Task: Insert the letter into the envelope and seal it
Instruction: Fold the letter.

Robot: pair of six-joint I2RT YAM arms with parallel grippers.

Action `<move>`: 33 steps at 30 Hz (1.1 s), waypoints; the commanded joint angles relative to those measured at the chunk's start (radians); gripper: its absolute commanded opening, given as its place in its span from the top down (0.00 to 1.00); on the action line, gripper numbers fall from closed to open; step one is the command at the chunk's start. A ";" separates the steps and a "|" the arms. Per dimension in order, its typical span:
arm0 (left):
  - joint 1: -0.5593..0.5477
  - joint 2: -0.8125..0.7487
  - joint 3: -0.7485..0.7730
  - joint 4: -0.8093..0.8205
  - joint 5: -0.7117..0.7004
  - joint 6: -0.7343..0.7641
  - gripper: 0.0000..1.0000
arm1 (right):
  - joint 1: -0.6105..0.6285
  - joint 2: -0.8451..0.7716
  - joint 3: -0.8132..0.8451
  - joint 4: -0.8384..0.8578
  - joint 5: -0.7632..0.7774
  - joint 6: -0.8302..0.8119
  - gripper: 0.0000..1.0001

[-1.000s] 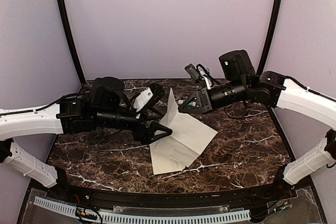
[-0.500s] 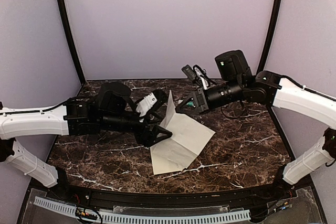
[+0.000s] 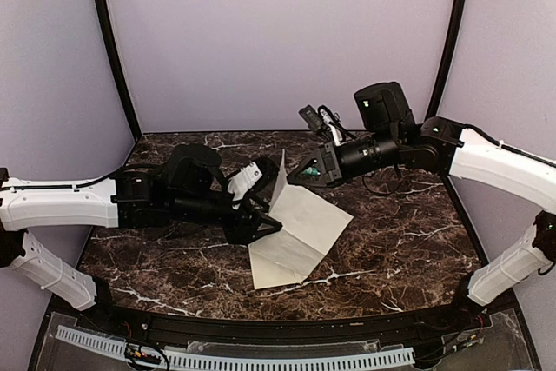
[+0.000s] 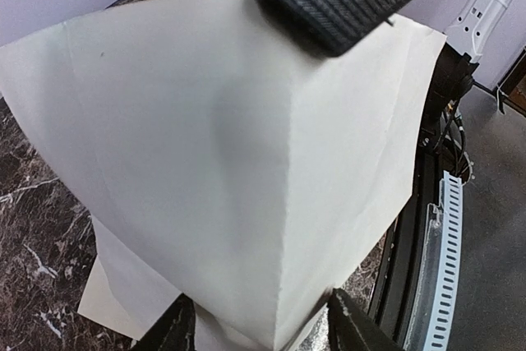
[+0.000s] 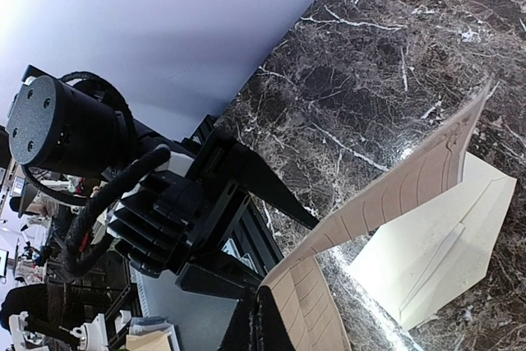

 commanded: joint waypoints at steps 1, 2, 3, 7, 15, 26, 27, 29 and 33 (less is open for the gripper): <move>-0.005 -0.002 -0.015 0.026 -0.001 0.010 0.48 | 0.007 0.005 0.010 0.063 -0.020 0.022 1.00; -0.005 0.000 -0.015 0.023 -0.003 0.011 0.49 | 0.007 0.007 0.009 0.068 -0.025 0.027 1.00; -0.006 0.003 -0.015 0.022 -0.007 0.012 0.49 | 0.008 0.009 0.008 0.075 -0.030 0.030 1.00; -0.006 0.006 -0.018 0.017 -0.007 0.015 0.56 | 0.008 0.020 0.011 0.078 -0.032 0.033 1.00; -0.005 -0.005 -0.040 0.052 -0.002 -0.004 0.73 | 0.008 0.034 0.013 0.058 -0.014 0.025 1.00; -0.004 -0.020 -0.060 0.095 0.048 -0.077 1.00 | 0.005 0.031 0.003 0.058 -0.008 -0.002 1.00; -0.004 -0.022 -0.064 0.100 0.051 -0.084 1.00 | 0.004 0.026 0.005 0.051 -0.002 -0.008 1.00; -0.004 -0.030 -0.075 0.108 0.072 -0.113 1.00 | -0.005 0.010 0.007 0.036 0.027 -0.018 0.90; -0.003 -0.044 -0.092 0.124 0.097 -0.183 1.00 | -0.030 -0.059 -0.016 0.043 0.084 -0.026 0.36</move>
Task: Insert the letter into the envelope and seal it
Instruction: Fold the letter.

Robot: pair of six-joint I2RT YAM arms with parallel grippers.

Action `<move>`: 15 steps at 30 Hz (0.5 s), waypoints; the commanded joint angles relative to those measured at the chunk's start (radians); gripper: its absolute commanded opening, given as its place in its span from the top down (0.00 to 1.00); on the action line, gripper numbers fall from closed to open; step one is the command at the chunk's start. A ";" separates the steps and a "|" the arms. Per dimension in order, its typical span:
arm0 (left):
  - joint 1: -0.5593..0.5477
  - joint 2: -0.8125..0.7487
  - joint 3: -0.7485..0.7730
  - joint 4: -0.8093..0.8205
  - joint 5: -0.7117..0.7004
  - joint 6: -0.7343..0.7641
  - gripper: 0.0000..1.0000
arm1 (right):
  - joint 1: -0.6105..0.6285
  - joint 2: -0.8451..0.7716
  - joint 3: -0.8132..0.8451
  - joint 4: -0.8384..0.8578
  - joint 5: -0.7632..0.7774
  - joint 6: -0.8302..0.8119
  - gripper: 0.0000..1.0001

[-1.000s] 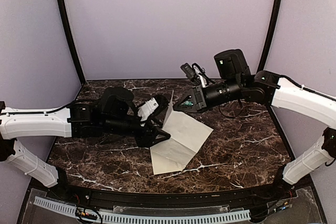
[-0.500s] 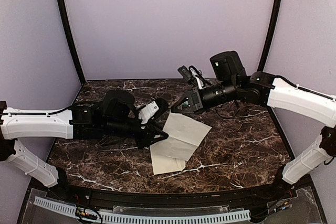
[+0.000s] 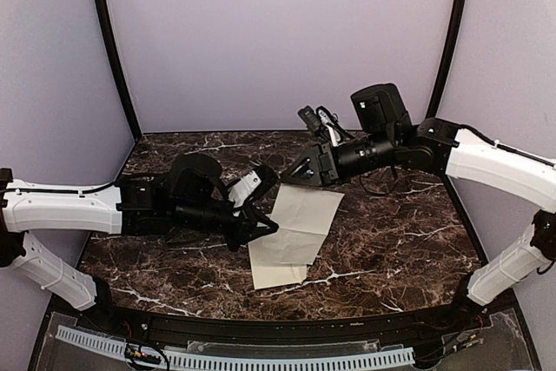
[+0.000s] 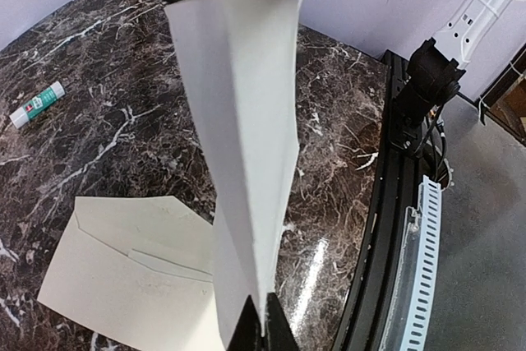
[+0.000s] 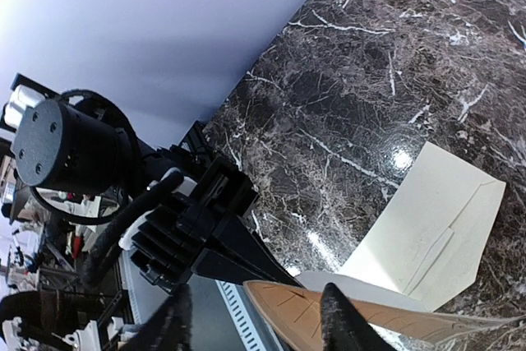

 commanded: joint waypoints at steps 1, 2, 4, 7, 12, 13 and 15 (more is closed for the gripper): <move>-0.002 -0.055 -0.029 0.062 0.046 -0.099 1.00 | -0.026 -0.107 -0.025 0.031 0.085 -0.021 0.28; -0.001 -0.067 -0.037 0.071 0.051 -0.129 1.00 | -0.031 -0.132 -0.039 0.041 0.105 -0.022 0.21; 0.000 -0.088 -0.044 0.089 0.058 -0.180 1.00 | -0.035 -0.192 -0.079 0.066 0.154 -0.022 0.09; 0.011 -0.117 -0.047 0.114 0.057 -0.261 1.00 | -0.038 -0.293 -0.170 0.127 0.221 -0.006 0.01; 0.033 -0.180 -0.063 0.206 0.081 -0.416 1.00 | -0.038 -0.413 -0.302 0.185 0.254 0.028 0.01; 0.039 -0.186 -0.065 0.223 0.097 -0.430 1.00 | -0.038 -0.420 -0.323 0.199 0.234 0.042 0.01; 0.045 -0.206 -0.070 0.271 0.122 -0.475 1.00 | -0.033 -0.427 -0.378 0.256 0.165 0.071 0.01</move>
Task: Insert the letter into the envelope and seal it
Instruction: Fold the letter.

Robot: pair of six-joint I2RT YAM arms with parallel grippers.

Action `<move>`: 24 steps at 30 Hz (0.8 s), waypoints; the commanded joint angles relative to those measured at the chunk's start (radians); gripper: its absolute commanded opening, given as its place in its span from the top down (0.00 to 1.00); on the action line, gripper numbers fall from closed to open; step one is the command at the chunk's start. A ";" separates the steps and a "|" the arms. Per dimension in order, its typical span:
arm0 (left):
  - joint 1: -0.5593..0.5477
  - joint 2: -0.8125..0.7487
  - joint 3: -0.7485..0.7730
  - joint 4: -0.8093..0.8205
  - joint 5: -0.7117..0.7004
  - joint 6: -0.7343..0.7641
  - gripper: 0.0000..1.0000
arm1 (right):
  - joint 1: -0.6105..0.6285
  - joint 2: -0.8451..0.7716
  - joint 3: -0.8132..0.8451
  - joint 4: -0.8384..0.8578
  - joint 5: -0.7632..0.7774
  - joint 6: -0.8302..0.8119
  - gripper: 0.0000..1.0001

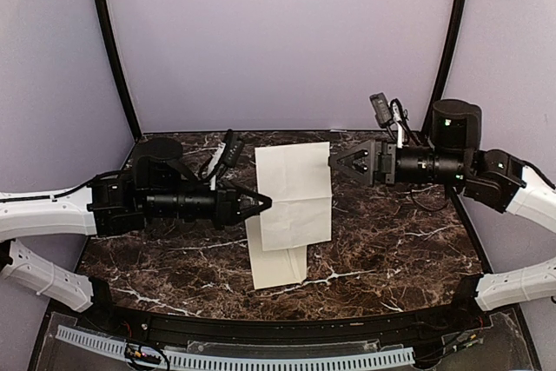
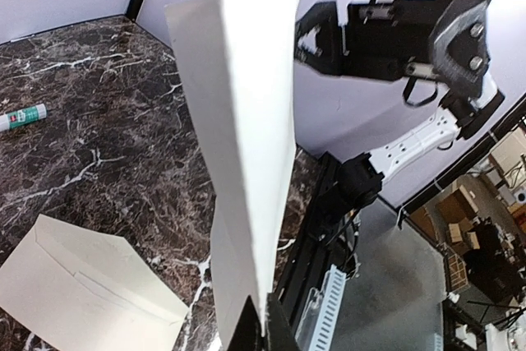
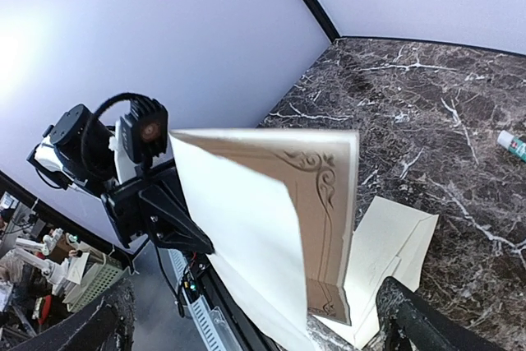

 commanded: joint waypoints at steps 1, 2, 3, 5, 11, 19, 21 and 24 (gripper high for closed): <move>0.016 -0.054 -0.025 0.160 0.064 -0.137 1.00 | 0.008 -0.004 -0.114 0.148 -0.069 0.071 0.01; 0.018 -0.063 -0.030 0.174 0.078 -0.152 1.00 | 0.014 -0.006 -0.145 0.183 -0.092 0.084 0.01; 0.019 -0.066 -0.031 0.201 0.084 -0.159 1.00 | 0.021 -0.004 -0.155 0.212 -0.113 0.096 0.01; 0.022 -0.074 -0.031 0.227 0.104 -0.176 1.00 | 0.036 0.001 -0.173 0.253 -0.149 0.108 0.01; 0.026 -0.067 -0.030 0.305 0.229 -0.185 1.00 | 0.062 -0.002 -0.200 0.369 -0.169 0.133 0.01; 0.026 -0.045 -0.031 0.383 0.346 -0.208 1.00 | 0.065 -0.009 -0.226 0.520 -0.255 0.198 0.21; 0.026 -0.033 -0.027 0.389 0.363 -0.212 1.00 | 0.068 -0.010 -0.226 0.539 -0.269 0.208 0.28; 0.025 -0.027 -0.024 0.403 0.373 -0.219 1.00 | 0.076 -0.007 -0.218 0.551 -0.287 0.215 0.40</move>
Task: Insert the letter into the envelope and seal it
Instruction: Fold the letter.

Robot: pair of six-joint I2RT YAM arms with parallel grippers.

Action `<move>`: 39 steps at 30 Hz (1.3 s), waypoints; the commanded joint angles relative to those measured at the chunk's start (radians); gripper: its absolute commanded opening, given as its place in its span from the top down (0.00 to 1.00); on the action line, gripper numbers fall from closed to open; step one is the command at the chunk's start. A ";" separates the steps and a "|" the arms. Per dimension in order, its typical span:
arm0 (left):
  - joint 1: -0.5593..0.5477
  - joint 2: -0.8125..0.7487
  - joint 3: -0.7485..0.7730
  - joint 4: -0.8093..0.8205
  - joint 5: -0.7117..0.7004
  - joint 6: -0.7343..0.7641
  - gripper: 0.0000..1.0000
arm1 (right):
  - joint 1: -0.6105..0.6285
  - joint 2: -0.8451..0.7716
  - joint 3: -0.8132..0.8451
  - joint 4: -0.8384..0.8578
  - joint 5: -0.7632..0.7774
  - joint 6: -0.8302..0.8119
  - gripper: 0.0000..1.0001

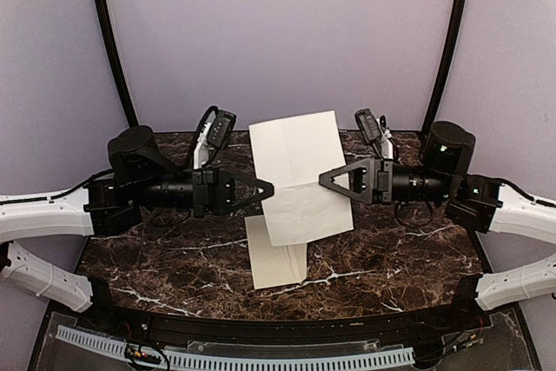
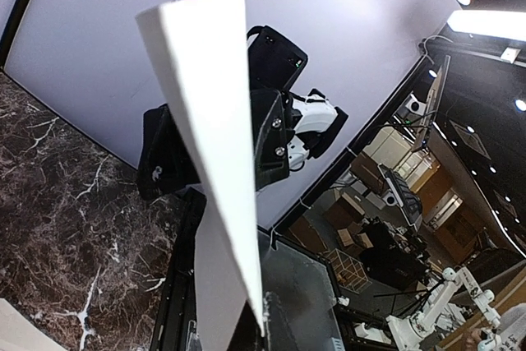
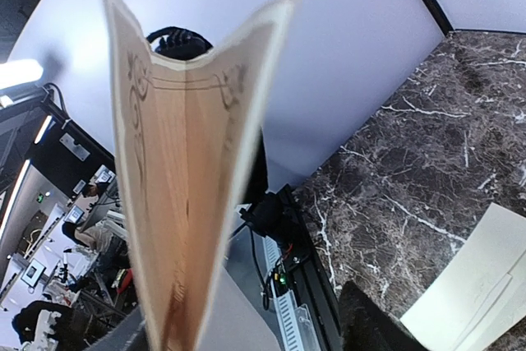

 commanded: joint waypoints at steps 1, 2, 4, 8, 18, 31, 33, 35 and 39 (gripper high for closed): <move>0.007 0.005 -0.005 0.064 0.050 -0.017 1.00 | 0.019 -0.013 0.004 0.097 -0.052 0.020 0.43; 0.007 0.004 -0.006 0.064 0.049 -0.016 1.00 | 0.024 -0.011 0.008 0.094 -0.053 0.020 0.46; 0.007 0.001 -0.010 0.062 0.044 -0.015 1.00 | 0.033 -0.007 0.015 0.089 -0.054 0.017 0.53; 0.007 -0.011 -0.023 0.061 0.029 -0.021 1.00 | 0.049 -0.005 0.019 0.096 -0.053 0.018 0.76; 0.018 -0.037 0.010 -0.022 -0.043 0.003 0.45 | 0.056 0.005 0.039 0.040 -0.019 -0.004 1.00; 0.104 -0.027 0.020 0.010 -0.022 -0.075 0.49 | 0.065 0.014 0.066 0.000 -0.075 -0.033 1.00; 0.104 -0.002 0.027 0.031 0.001 -0.087 0.49 | 0.068 0.018 0.067 0.000 -0.087 -0.038 1.00; 0.104 0.009 0.027 0.054 0.002 -0.101 0.51 | 0.071 0.026 0.072 -0.008 -0.095 -0.044 1.00; 0.105 0.003 0.012 0.102 0.000 -0.131 0.66 | 0.076 0.044 0.073 -0.017 -0.112 -0.062 1.00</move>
